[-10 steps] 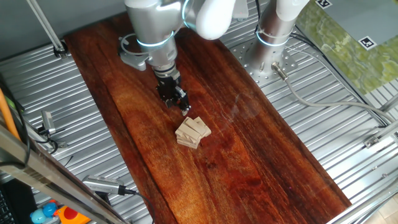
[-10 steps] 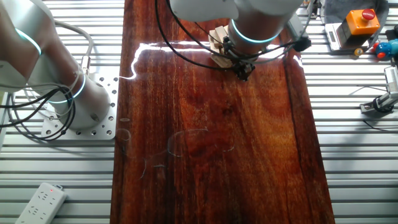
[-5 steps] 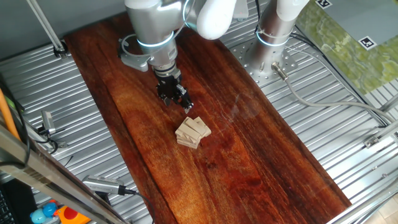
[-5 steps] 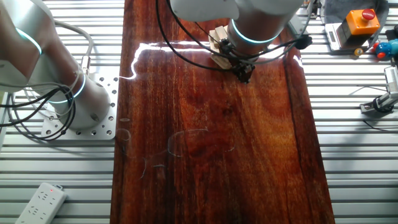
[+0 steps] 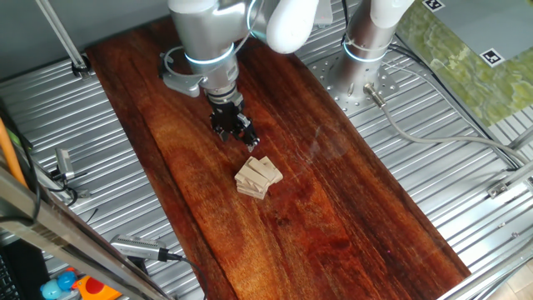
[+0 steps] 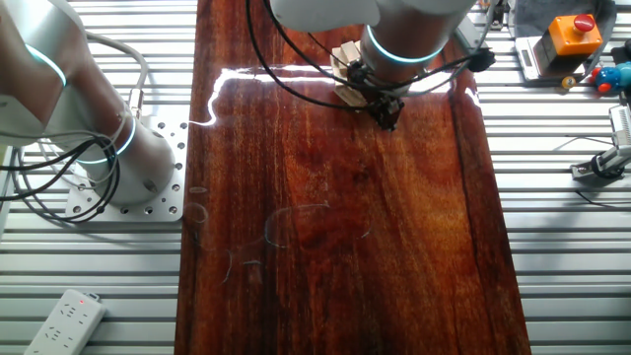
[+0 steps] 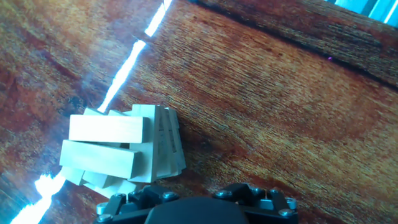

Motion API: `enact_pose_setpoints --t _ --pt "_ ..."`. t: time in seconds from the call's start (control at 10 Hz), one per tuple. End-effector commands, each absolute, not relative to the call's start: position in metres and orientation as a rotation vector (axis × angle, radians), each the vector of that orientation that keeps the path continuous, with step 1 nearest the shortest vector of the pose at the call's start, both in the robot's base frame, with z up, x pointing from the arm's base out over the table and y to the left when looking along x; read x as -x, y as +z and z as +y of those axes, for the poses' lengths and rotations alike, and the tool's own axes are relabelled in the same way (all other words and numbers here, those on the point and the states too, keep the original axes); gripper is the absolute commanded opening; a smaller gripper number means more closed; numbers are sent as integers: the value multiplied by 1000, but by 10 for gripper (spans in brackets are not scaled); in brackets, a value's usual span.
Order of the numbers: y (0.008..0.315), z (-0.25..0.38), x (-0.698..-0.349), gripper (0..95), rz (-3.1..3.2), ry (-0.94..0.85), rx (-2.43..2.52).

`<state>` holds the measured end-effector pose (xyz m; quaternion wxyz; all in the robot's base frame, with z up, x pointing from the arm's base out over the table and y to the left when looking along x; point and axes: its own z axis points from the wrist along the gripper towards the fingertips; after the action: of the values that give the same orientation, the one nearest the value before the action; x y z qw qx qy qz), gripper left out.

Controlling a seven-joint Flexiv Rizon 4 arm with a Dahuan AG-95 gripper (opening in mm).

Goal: Play Jenga

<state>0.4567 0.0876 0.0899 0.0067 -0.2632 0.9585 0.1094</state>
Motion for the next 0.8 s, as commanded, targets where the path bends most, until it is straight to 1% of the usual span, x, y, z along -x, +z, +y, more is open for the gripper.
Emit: enact_pose_setpoints --t 0.1,0.8 --pt "89 88 -457 760 2998 299 836" --pt "89 88 -457 760 3048 264 590"
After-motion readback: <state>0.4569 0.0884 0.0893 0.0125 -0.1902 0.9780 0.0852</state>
